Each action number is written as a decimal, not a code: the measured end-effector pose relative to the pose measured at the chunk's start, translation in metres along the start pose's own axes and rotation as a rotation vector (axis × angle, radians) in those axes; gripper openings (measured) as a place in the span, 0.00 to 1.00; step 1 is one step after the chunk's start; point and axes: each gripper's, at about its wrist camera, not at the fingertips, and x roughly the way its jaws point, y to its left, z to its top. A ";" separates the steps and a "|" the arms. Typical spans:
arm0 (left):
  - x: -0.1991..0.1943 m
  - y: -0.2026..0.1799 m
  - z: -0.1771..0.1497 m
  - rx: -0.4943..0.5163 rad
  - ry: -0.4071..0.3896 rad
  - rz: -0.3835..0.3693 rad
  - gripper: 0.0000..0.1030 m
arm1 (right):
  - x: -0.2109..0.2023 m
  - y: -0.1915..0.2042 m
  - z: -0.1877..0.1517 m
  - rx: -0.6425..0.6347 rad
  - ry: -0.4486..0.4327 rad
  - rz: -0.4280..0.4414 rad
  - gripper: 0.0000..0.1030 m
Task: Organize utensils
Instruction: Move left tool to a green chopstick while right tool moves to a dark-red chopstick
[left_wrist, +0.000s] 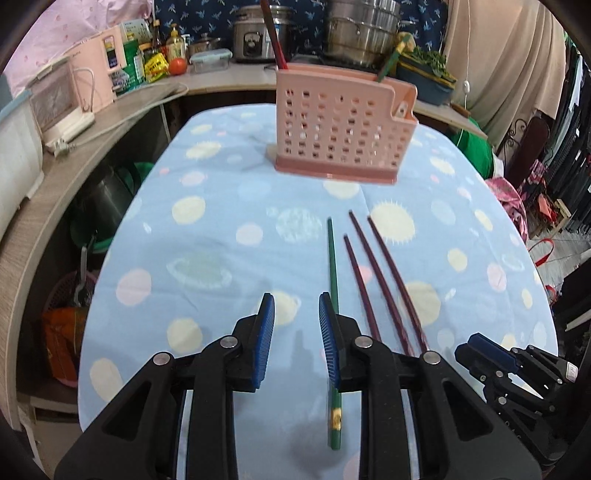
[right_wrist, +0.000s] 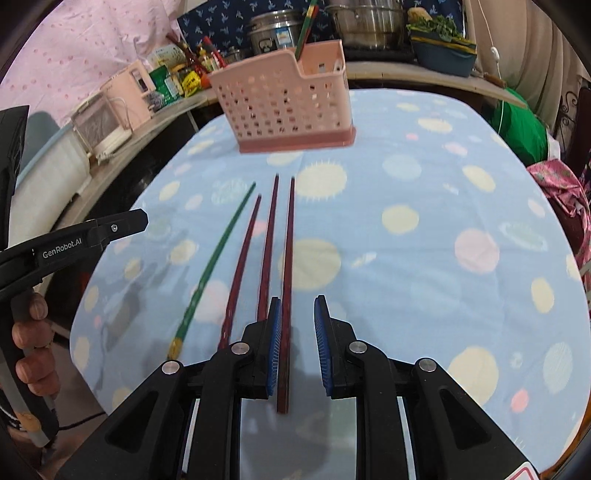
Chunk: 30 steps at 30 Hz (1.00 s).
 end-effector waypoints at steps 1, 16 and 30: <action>0.002 -0.001 -0.006 0.003 0.012 -0.001 0.23 | 0.001 0.002 -0.004 -0.004 0.008 0.000 0.18; 0.014 -0.014 -0.054 0.034 0.136 -0.043 0.23 | 0.011 0.008 -0.034 -0.016 0.066 0.000 0.16; 0.023 -0.018 -0.067 0.035 0.185 -0.068 0.32 | 0.011 0.003 -0.036 0.000 0.057 -0.006 0.07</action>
